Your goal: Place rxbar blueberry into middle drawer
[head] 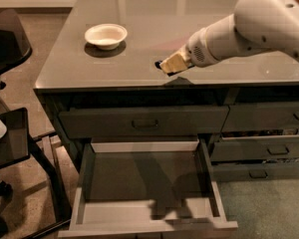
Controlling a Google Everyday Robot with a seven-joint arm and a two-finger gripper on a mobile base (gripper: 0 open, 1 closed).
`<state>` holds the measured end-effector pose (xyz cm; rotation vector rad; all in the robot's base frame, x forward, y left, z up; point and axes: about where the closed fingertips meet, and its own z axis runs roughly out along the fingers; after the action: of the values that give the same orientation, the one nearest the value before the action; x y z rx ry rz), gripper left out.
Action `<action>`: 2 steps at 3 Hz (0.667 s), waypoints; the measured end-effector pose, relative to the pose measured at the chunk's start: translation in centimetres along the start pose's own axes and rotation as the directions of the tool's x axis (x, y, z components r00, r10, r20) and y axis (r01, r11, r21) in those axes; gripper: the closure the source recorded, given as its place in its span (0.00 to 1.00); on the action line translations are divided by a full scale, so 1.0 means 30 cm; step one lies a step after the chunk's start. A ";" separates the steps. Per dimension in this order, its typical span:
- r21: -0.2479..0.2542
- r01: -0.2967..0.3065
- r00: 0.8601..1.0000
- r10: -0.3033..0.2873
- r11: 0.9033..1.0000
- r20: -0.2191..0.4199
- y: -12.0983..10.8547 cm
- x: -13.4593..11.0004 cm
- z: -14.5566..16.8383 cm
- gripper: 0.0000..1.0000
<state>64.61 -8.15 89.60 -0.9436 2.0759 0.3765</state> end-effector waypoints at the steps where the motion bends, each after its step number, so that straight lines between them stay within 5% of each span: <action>1: -0.038 0.026 1.000 -0.026 0.999 0.003 0.053 0.057 -0.082 1.00; 2: -0.085 0.022 1.000 -0.022 0.996 0.007 0.109 0.159 -0.127 1.00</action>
Offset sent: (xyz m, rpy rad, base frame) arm -0.1055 -0.0436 -0.0409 0.0604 0.0652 0.1127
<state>58.24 -10.38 88.12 -1.0132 2.0562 0.4583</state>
